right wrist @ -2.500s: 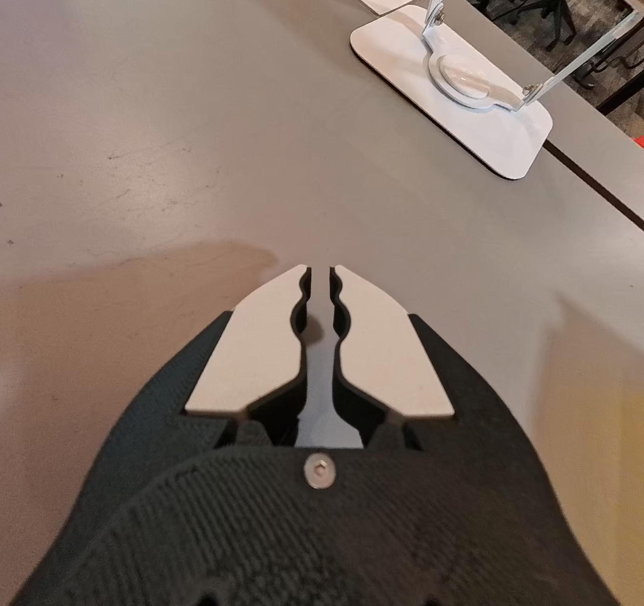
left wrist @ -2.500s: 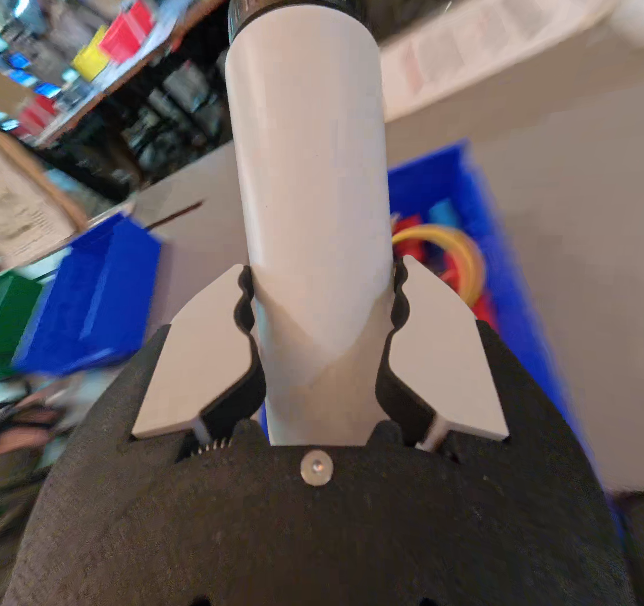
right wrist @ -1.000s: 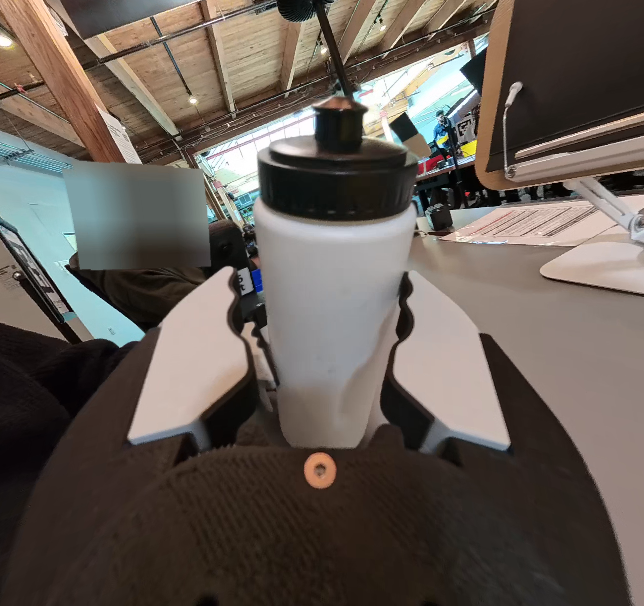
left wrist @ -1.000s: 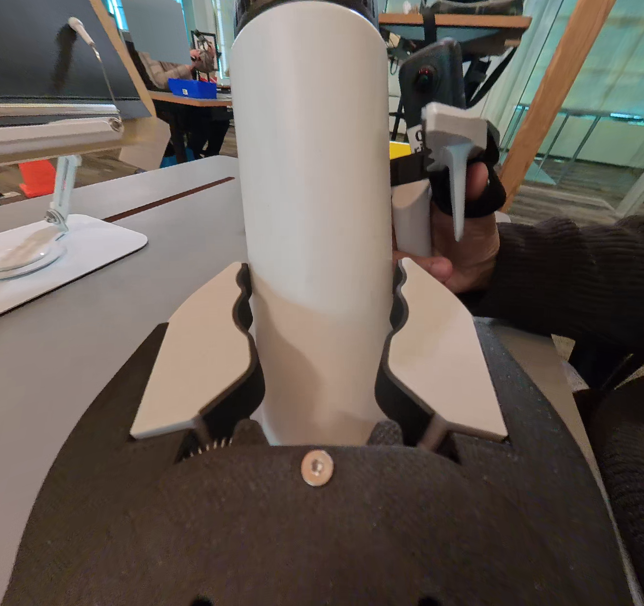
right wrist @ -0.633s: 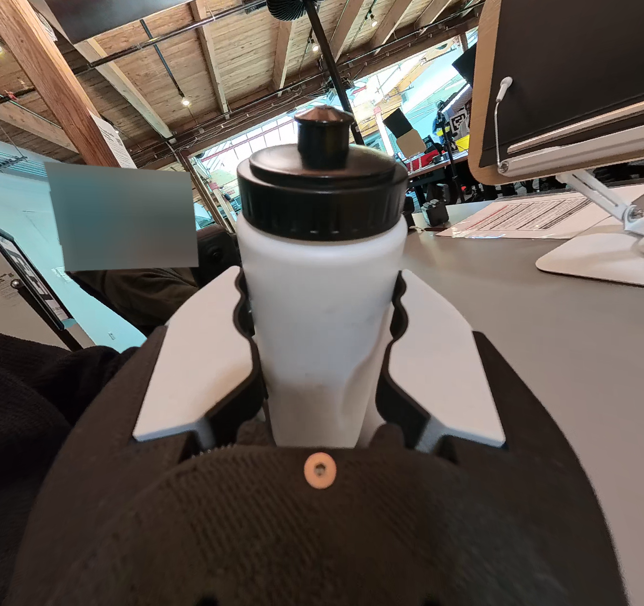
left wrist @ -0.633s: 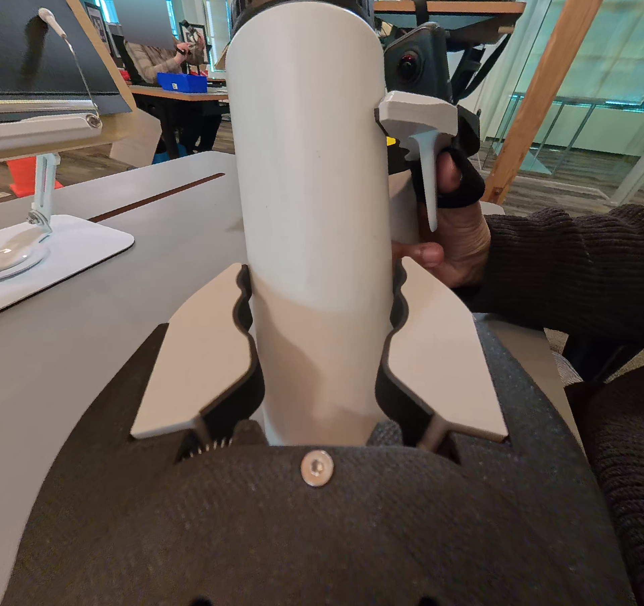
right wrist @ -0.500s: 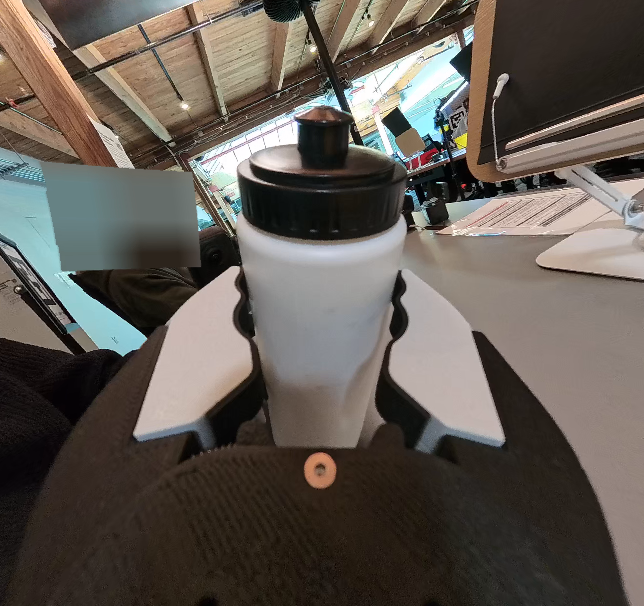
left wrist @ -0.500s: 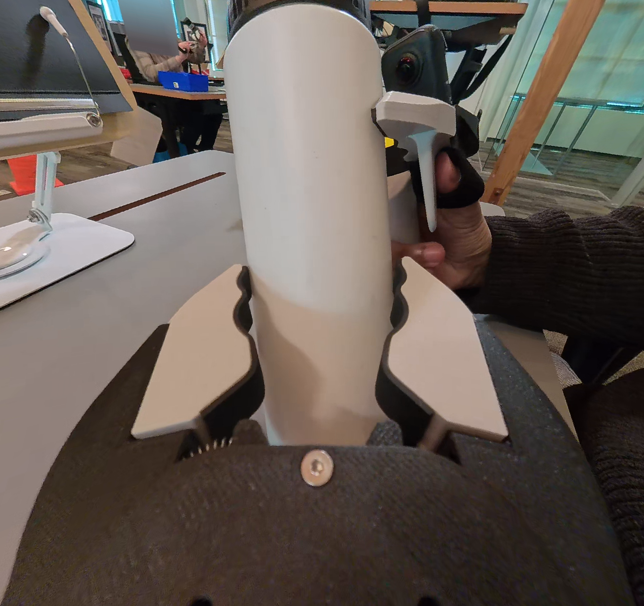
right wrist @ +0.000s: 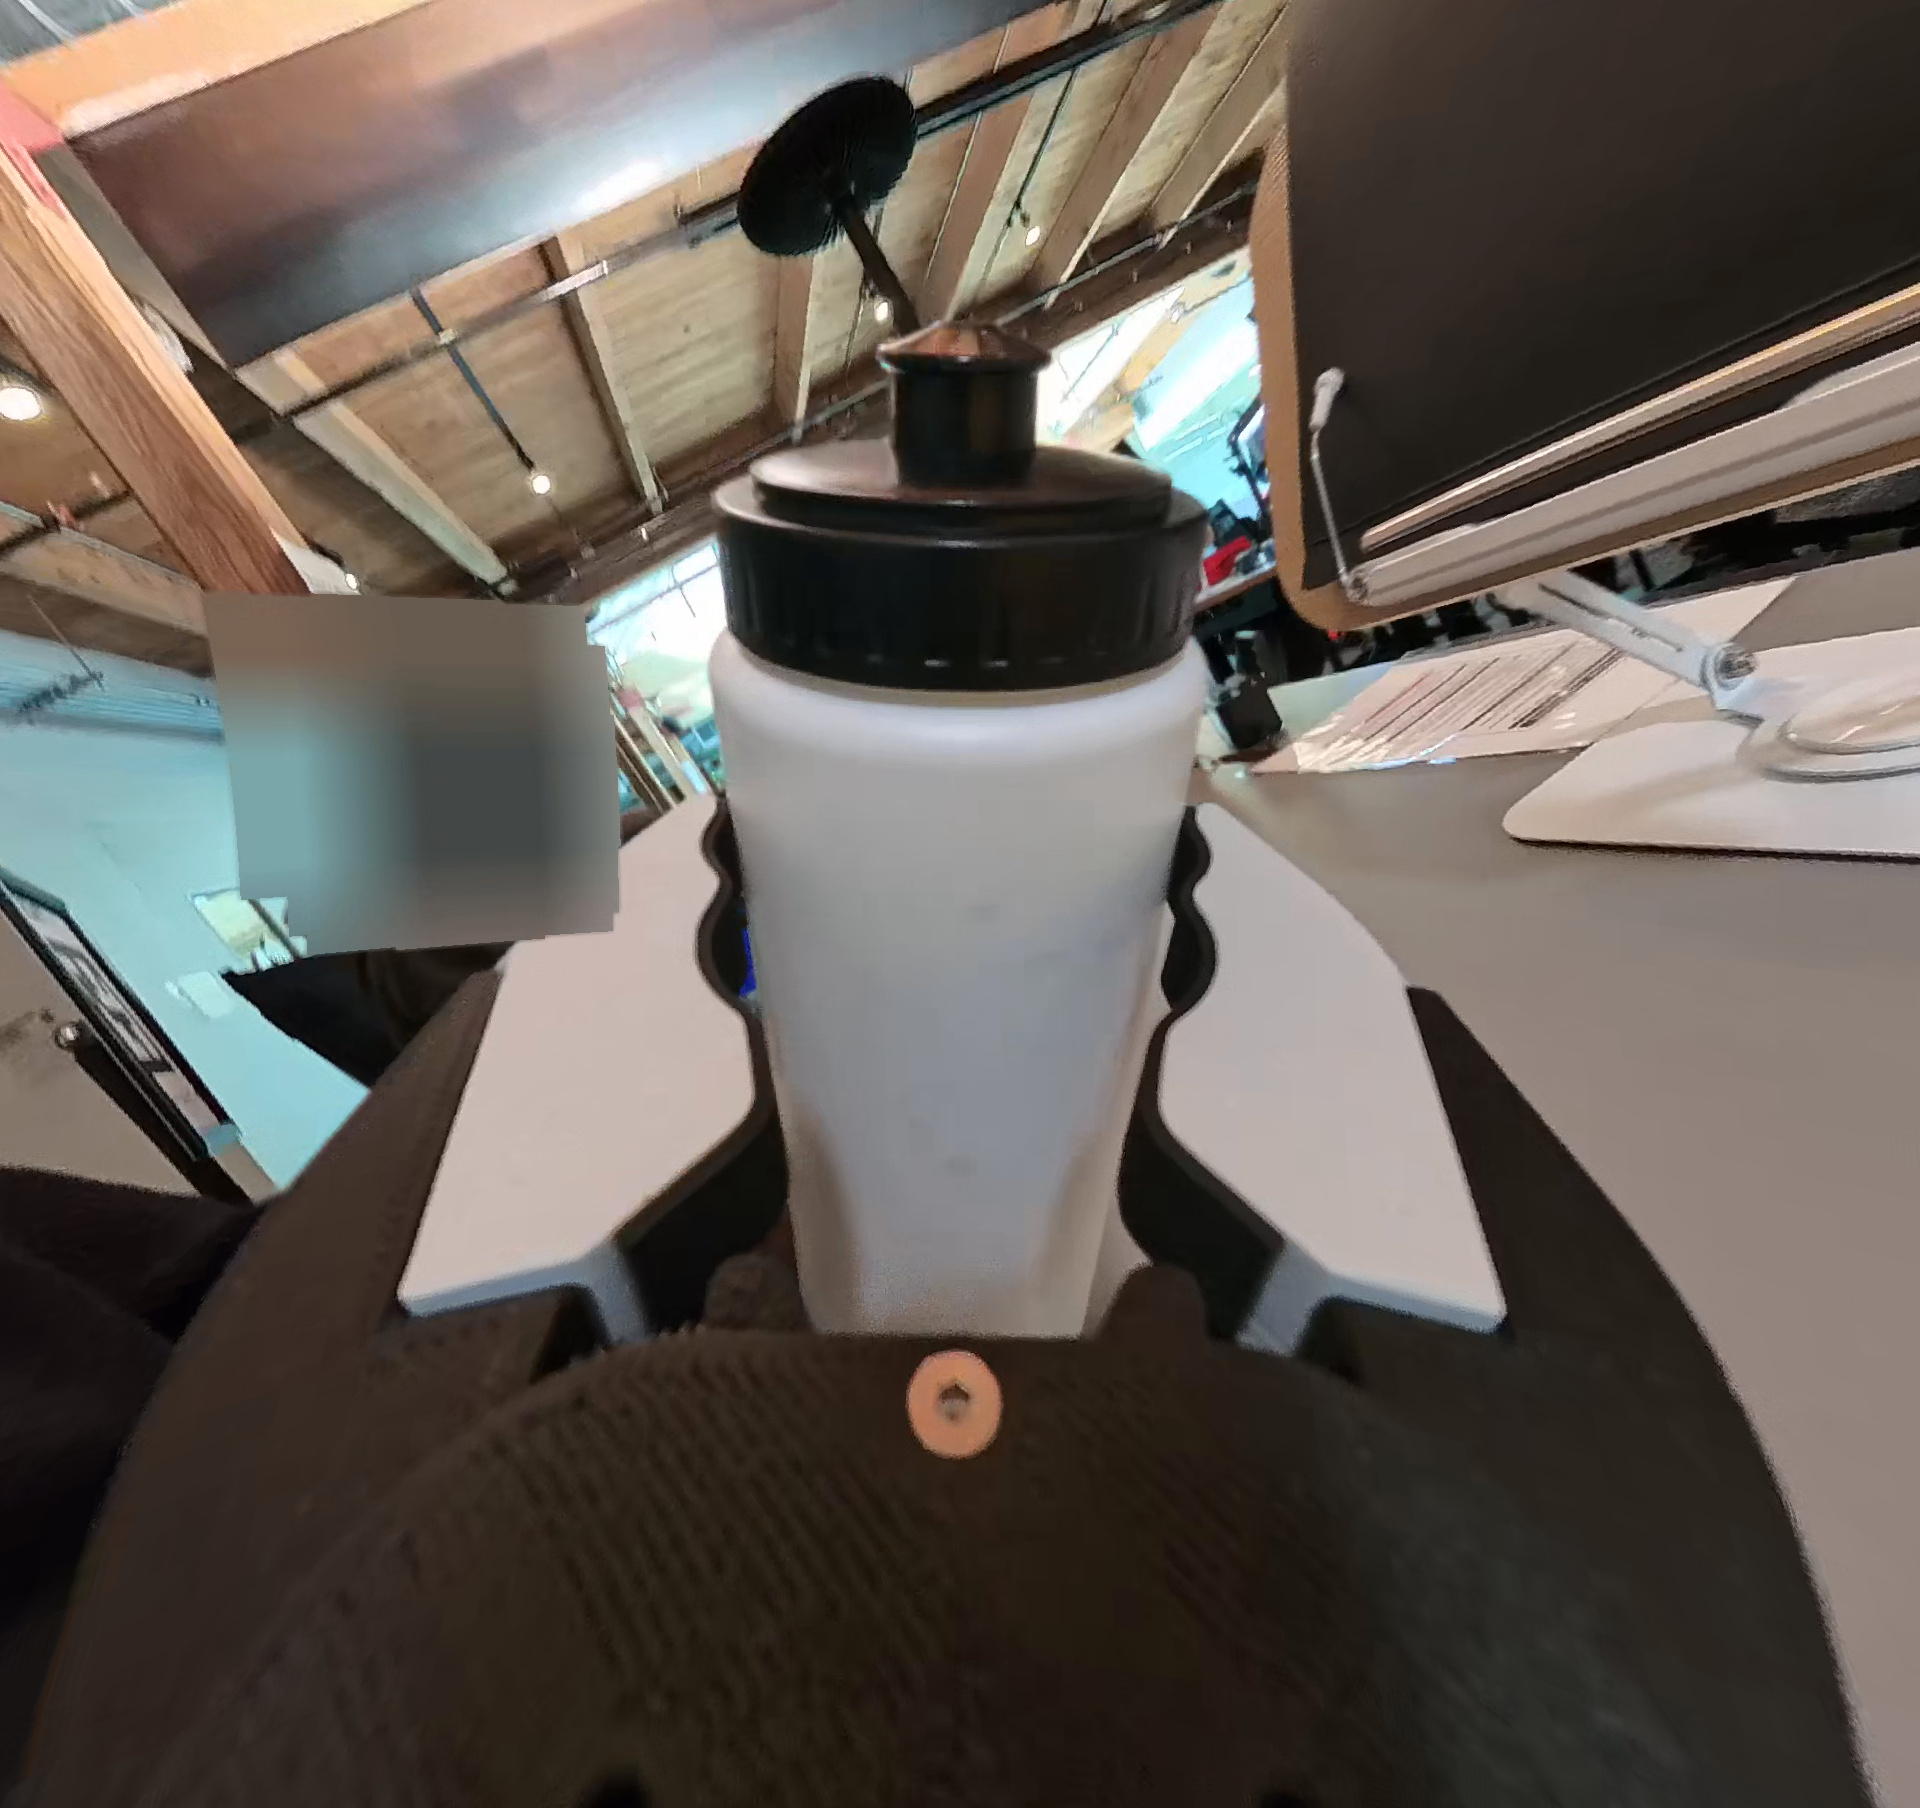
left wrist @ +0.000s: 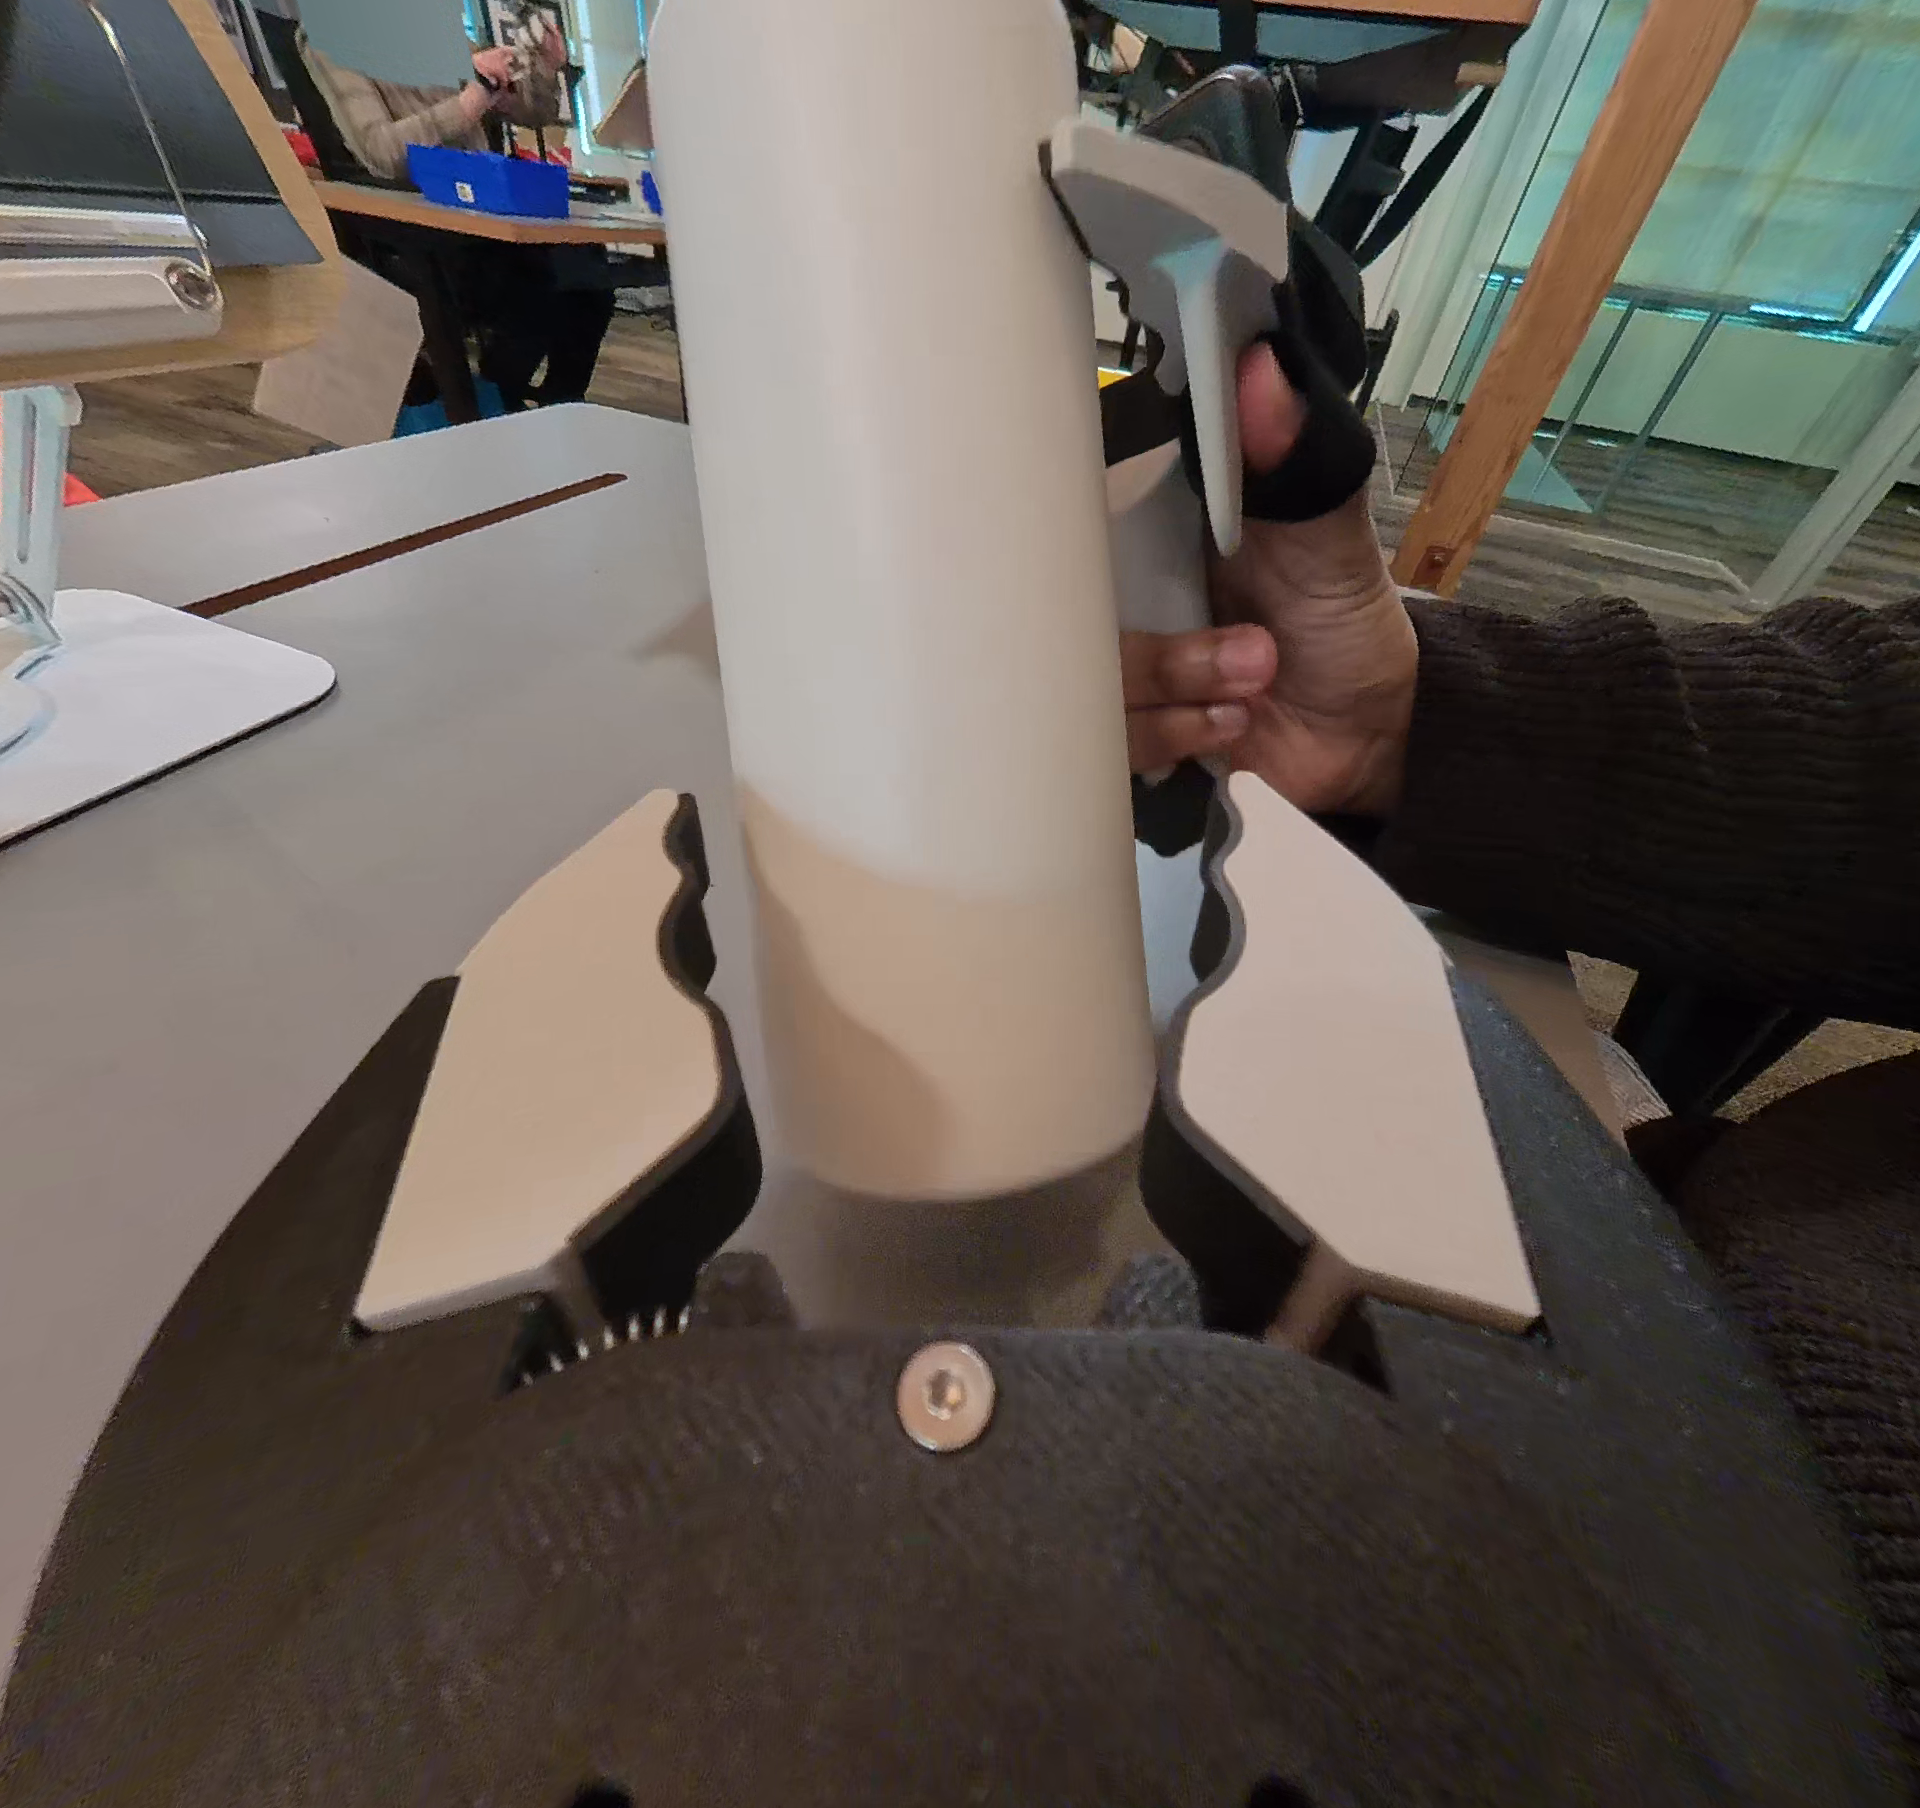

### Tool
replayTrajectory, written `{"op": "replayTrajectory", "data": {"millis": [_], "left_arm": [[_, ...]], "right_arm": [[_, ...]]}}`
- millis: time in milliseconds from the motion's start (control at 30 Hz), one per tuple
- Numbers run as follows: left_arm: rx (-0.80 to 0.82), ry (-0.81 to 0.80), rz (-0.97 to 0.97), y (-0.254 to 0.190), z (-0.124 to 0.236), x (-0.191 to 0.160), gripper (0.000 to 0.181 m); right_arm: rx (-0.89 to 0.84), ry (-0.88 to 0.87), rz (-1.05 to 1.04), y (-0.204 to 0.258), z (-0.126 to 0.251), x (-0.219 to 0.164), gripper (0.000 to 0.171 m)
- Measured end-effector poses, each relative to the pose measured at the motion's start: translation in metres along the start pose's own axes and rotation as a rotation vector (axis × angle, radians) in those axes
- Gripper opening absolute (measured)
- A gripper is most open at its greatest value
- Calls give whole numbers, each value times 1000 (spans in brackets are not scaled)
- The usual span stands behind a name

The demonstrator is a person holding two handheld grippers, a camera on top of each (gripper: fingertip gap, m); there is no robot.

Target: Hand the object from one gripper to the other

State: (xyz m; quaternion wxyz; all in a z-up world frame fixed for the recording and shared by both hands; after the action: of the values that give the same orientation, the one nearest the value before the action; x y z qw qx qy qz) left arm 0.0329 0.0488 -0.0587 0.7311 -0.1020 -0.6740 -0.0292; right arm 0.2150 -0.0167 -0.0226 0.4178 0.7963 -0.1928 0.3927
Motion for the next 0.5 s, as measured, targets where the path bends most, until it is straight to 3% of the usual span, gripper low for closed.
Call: {"op": "replayTrajectory", "data": {"millis": [500], "left_arm": [[27, 2, 79, 0, -8, -7, 114]], "right_arm": [[17, -206, -146, -11, 18, 16, 81]]}}
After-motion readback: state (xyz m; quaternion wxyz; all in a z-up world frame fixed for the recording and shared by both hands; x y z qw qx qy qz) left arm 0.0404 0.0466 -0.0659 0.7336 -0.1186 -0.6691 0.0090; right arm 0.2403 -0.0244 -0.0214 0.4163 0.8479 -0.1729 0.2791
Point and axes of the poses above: each gripper's, where its closed fingertips meet, z back along the fingers, x out of its top, y = z × x across the jaws, the point moved 9 cm from there along z, back along the fingers, and after that the axes turned 2 degrees about -y, right-handed, at the moved point
